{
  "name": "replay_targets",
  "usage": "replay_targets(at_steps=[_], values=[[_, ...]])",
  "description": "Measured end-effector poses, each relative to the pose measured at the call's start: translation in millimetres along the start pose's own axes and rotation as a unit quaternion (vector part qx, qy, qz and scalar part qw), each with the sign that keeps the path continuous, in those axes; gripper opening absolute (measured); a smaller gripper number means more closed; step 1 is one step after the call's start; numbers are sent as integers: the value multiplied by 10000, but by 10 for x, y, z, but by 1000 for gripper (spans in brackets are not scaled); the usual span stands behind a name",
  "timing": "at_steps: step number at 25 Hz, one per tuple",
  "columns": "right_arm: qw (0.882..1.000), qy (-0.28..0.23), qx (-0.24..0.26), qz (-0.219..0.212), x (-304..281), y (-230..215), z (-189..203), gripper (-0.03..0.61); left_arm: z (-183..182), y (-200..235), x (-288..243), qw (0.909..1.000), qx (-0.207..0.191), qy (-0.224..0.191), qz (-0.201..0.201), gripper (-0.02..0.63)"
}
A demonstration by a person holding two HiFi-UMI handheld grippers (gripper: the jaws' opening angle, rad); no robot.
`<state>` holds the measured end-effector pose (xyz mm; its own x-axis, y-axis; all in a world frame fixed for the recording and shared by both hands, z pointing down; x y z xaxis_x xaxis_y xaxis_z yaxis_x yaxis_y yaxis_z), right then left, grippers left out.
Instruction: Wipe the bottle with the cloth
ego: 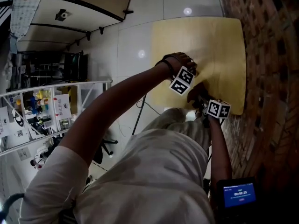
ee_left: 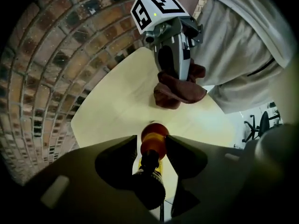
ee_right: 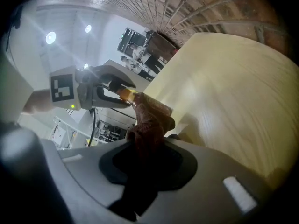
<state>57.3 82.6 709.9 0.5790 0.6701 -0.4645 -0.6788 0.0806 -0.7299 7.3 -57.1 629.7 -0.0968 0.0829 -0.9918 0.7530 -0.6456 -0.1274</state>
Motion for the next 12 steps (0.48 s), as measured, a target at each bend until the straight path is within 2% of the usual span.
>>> replay_targets(at_steps=[2,3,5,7,9,10,12], values=[[10000,-17,13,6,1,3,37,83,8,-7,-24,9998,176,58,49,199],[10000,-51,56,-9,3,23,28,83,15,13,-19,9990,437,55,88,187],[9996,-104,255,-26,10,85,-29,83,35,89,-2,9909,1331,-13,195,175],[9980,-131,613,-33,13,152,-107,83,45,192,28,9696,2426,-124,307,172],[9944,-152,1043,-70,34,247,-231,83,11,280,89,9437,3281,-226,371,171],[9920,-152,1250,-93,39,296,-310,83,-15,316,128,9327,3577,-265,383,170],[9866,-113,1626,-126,-21,372,-477,83,-44,372,183,9173,3956,-283,362,171]])
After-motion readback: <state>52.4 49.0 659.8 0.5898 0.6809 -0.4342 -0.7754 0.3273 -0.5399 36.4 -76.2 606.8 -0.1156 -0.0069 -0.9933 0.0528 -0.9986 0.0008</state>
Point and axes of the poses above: the fingertips, and each gripper's own axes: x backward along the fingers, y to its left, z out of its underside, the point moved 8 cm from there along x, backward along the fingers, and after that the axes turned 15 degrees about x, right-handed, at the moved point
